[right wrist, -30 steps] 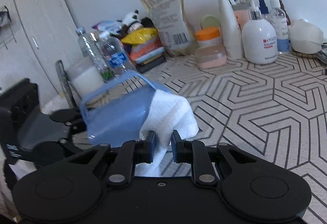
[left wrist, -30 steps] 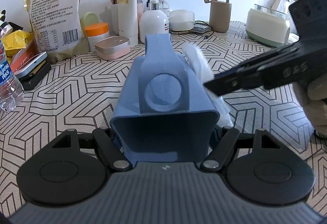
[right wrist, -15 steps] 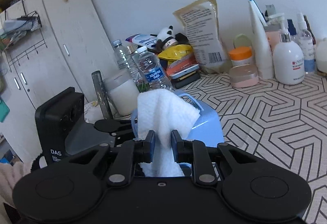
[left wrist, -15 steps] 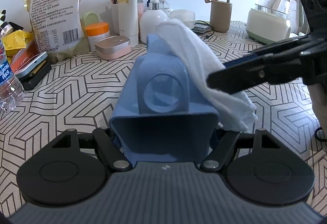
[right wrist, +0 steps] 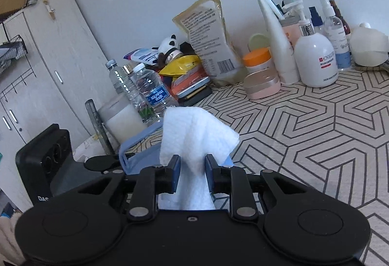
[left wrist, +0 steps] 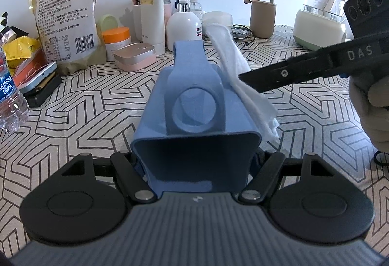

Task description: Clean container

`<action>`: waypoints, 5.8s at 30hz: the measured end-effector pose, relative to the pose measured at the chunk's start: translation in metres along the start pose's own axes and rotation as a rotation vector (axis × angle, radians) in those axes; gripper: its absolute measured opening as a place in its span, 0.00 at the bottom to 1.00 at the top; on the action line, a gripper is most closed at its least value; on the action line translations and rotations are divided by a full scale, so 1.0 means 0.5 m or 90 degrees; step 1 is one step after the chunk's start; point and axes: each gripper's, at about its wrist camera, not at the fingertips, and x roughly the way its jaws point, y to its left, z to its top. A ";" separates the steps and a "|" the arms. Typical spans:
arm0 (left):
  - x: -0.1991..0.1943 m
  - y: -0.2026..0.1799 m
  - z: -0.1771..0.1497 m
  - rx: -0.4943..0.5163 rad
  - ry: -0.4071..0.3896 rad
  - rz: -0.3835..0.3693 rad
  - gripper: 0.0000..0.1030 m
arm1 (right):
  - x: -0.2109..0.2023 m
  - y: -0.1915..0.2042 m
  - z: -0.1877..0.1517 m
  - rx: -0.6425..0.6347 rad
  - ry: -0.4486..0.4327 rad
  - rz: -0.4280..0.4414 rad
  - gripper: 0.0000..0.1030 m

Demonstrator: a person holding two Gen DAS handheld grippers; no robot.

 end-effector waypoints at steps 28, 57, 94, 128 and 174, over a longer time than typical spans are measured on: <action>0.002 -0.001 0.001 -0.003 0.002 -0.002 0.72 | 0.008 0.060 -0.017 -0.108 0.041 -0.058 0.24; 0.002 -0.005 0.003 0.004 0.007 -0.008 0.73 | 0.004 0.055 -0.018 -0.077 0.046 -0.022 0.21; 0.002 -0.005 0.003 0.006 0.006 -0.001 0.73 | 0.013 0.023 -0.013 -0.040 0.053 -0.034 0.21; 0.004 -0.008 0.002 0.011 0.006 0.005 0.73 | 0.026 0.005 -0.015 -0.018 0.062 -0.040 0.21; 0.004 -0.014 0.002 0.032 0.002 0.005 0.73 | -0.013 0.043 -0.006 -0.059 -0.004 -0.017 0.25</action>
